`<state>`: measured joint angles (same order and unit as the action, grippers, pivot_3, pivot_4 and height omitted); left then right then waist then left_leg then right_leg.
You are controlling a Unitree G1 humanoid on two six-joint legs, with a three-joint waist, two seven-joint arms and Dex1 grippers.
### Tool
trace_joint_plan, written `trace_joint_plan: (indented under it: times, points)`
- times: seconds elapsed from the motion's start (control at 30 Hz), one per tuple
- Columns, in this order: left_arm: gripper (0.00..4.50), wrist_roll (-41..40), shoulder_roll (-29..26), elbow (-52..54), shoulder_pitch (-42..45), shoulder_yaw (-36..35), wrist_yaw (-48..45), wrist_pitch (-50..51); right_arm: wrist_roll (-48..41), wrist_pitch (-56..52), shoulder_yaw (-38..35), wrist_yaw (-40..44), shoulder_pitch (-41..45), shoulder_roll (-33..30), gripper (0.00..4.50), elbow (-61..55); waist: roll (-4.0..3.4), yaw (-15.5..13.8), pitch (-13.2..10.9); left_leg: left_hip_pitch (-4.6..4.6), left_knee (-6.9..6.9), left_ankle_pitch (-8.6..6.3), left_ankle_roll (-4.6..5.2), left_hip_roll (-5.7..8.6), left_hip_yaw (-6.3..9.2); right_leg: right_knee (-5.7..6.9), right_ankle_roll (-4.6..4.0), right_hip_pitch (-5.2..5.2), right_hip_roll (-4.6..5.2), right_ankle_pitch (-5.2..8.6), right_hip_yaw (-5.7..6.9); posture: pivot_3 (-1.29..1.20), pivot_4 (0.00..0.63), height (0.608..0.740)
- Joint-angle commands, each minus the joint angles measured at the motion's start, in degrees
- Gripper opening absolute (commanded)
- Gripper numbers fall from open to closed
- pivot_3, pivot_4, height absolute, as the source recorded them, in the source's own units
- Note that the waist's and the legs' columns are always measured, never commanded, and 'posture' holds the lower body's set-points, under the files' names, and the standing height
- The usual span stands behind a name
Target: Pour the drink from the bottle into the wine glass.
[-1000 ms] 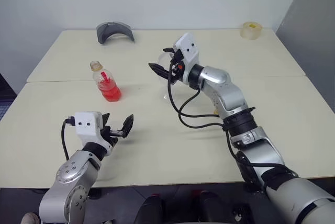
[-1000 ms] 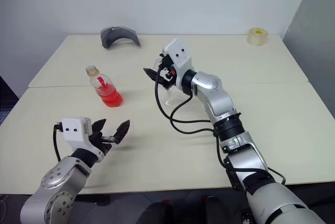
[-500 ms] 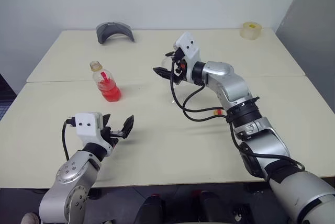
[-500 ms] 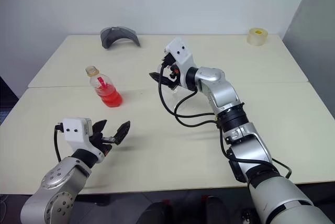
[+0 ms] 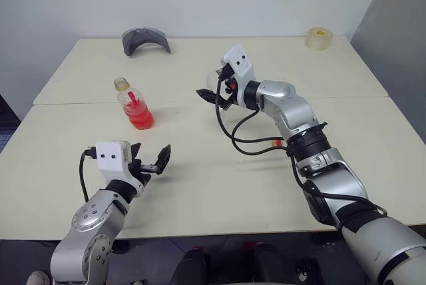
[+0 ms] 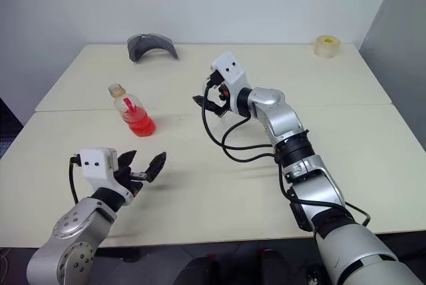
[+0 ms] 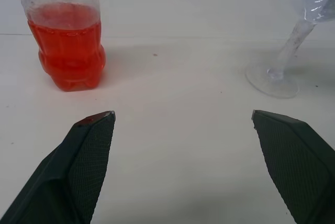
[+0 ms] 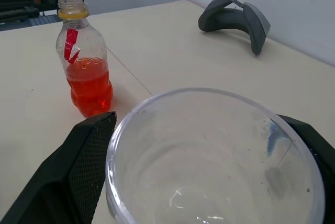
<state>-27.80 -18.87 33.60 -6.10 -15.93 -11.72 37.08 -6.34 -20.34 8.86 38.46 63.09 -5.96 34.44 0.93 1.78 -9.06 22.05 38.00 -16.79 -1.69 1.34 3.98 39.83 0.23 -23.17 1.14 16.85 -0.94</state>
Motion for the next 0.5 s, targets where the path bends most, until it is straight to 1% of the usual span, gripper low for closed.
trace_joint_plan:
  times: [0.03, 0.5]
  points:
    - [4.5, 0.08, -0.45, 2.24, 0.16, 0.06, 0.22, -0.27, -0.41, 0.08, -0.94, -0.19, -0.21, 0.05, 4.47, -2.87, 0.0, 0.0, 0.0, 0.0, 0.0, 0.0, 0.0, 0.0, 0.0, 0.0, 0.0, 0.0, 0.0, 0.0, 0.0, 0.0, 0.15, 0.74]
    - [4.5, 0.13, -0.48, 2.61, -0.75, 1.08, -0.39, -0.68, -0.66, -3.98, -1.68, -2.06, -5.09, -1.11, 4.47, -10.25, 0.0, -0.01, 0.0, 0.01, 0.0, 0.0, 0.0, 0.0, 0.0, -0.01, 0.0, 0.0, 0.0, 0.0, 0.0, 0.0, 0.15, 0.74]
